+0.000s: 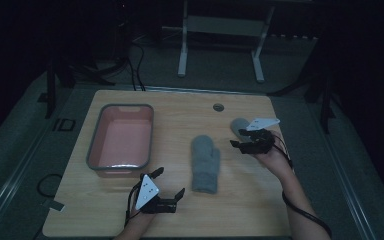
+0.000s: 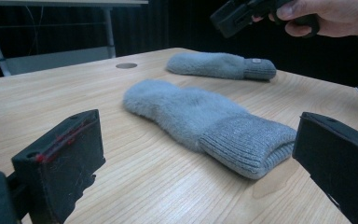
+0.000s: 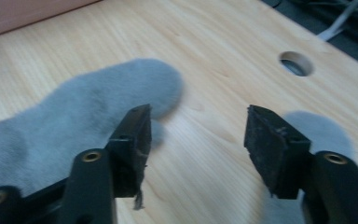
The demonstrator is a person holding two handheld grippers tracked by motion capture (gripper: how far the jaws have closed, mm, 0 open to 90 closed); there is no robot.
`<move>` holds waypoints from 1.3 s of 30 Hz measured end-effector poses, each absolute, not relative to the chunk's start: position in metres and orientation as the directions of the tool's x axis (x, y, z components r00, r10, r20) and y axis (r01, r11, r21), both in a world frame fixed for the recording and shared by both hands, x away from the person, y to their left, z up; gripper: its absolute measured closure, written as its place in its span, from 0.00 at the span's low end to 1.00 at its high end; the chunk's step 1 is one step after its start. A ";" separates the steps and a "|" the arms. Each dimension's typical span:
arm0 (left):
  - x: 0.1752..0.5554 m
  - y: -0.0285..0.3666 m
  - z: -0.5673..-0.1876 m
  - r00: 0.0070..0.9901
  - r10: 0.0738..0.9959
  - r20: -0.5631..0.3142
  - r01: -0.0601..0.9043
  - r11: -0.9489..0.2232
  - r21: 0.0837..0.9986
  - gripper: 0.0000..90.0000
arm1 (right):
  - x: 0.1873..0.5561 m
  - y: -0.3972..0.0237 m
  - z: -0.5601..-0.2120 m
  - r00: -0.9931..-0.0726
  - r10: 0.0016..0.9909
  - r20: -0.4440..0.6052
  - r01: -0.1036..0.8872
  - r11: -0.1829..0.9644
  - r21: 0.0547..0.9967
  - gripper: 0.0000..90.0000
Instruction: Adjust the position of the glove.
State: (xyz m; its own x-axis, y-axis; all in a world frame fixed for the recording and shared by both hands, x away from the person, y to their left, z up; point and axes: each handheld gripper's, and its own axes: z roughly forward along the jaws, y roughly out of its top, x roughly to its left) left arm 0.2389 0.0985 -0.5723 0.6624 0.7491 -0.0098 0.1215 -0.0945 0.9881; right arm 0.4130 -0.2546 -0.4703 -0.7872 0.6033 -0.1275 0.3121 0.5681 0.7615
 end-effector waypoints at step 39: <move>0.239 0.099 -0.572 0.665 0.746 -0.014 0.123 -0.092 0.988 0.02 | 0.456 -0.327 -0.541 -0.509 0.860 -0.049 0.592 0.391 0.704 0.91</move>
State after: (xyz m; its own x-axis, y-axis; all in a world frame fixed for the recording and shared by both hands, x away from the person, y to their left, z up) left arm 0.2393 0.0986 -0.5724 0.6654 0.7464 -0.0139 0.1234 -0.0915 0.9881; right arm 0.4561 -0.3272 -0.5412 -0.5086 0.8596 -0.0491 0.5925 0.3909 0.7044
